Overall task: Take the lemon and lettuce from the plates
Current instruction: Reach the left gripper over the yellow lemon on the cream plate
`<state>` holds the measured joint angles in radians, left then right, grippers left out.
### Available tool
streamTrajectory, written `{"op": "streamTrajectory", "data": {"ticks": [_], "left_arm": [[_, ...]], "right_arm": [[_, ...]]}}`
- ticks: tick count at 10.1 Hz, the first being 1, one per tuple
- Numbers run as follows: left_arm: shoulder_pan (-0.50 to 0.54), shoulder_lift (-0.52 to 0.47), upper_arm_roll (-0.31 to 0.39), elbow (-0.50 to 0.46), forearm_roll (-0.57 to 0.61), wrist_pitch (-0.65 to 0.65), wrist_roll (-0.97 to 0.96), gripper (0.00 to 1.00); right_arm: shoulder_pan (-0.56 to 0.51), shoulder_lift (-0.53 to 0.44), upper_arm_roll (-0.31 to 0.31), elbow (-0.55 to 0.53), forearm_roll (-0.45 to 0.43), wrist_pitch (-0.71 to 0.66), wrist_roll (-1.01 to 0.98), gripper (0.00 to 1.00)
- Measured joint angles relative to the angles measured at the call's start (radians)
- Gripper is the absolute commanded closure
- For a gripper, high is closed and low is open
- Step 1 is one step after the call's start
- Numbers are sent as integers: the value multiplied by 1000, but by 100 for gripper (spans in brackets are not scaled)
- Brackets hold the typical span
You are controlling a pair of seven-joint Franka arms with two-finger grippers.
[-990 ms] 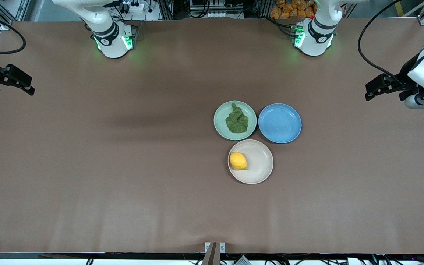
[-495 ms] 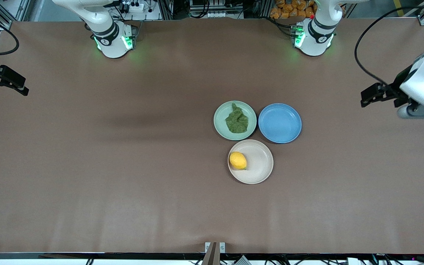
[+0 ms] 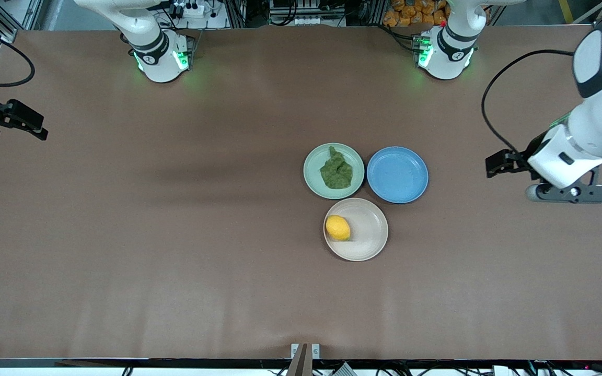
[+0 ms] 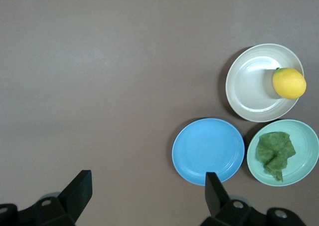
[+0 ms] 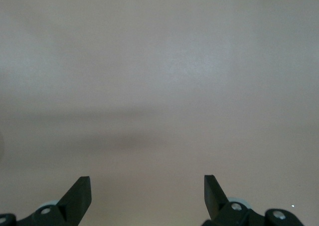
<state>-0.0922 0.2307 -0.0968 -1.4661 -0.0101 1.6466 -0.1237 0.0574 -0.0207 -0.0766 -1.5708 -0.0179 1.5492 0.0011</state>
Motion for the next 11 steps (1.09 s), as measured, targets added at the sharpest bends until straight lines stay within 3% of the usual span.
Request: {"op": "streamTrajectory", "data": {"ticks": [3,11], "left_arm": [[-11,88,0,0,-149,127,-100,0],[-157,289,-3,2,-166,367,-349,0]], "right_arm": [[-2,5,21,-2,6,3,0,0],[-28,12,83,-21,9,7,0,0]]}}
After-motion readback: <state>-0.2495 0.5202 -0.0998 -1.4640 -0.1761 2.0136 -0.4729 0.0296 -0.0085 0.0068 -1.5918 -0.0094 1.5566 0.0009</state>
